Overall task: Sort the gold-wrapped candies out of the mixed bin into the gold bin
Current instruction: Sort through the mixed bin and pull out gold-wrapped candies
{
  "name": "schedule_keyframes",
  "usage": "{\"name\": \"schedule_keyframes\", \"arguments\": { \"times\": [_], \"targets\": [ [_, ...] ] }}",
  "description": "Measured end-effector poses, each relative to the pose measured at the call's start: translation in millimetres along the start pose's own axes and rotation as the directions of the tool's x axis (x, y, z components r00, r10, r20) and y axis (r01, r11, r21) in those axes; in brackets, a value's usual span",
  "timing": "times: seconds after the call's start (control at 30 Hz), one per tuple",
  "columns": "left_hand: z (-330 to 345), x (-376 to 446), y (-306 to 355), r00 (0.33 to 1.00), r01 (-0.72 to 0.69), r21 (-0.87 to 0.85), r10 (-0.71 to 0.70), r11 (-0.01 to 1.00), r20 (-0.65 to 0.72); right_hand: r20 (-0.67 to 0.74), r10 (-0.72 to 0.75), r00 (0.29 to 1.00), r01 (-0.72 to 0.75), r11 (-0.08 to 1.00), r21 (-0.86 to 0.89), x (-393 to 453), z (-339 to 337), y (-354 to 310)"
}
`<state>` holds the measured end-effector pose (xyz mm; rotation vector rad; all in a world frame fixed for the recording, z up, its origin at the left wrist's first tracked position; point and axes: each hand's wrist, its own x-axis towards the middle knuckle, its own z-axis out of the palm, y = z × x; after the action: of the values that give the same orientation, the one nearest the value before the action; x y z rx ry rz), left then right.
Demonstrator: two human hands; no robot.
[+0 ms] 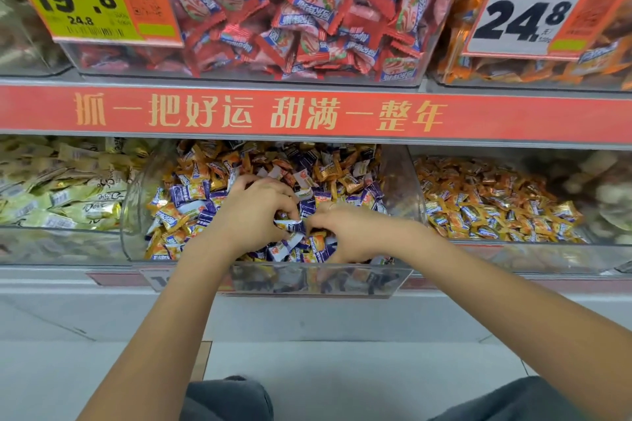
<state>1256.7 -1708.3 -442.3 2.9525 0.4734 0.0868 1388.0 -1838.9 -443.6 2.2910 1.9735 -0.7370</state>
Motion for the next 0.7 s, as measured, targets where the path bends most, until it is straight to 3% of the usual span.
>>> {"name": "schedule_keyframes", "arguments": {
  "times": [0.2,0.37,0.57,0.7],
  "targets": [
    [0.1,-0.6,0.8,1.000,0.003,-0.001,-0.003,1.000,0.006,0.023,0.046,0.999,-0.045,0.999,-0.019,11.7,8.8,-5.5],
    [-0.5,-0.6,-0.6,1.000,-0.007,-0.009,0.007,1.000,0.008,0.035,0.027,0.999,-0.032,0.986,0.166,1.2,2.8,-4.9],
    [0.3,-0.6,-1.0,1.000,-0.014,-0.007,0.015,1.000,0.003,-0.094,0.103,0.990,-0.067,0.942,0.329,-15.8,-18.1,0.7],
    [0.7,-1.3,-1.4,1.000,-0.020,-0.021,0.020,1.000,-0.006,-0.197,0.169,0.966,-0.096,0.937,0.336,-19.4,-24.1,1.5]
  ]
}}
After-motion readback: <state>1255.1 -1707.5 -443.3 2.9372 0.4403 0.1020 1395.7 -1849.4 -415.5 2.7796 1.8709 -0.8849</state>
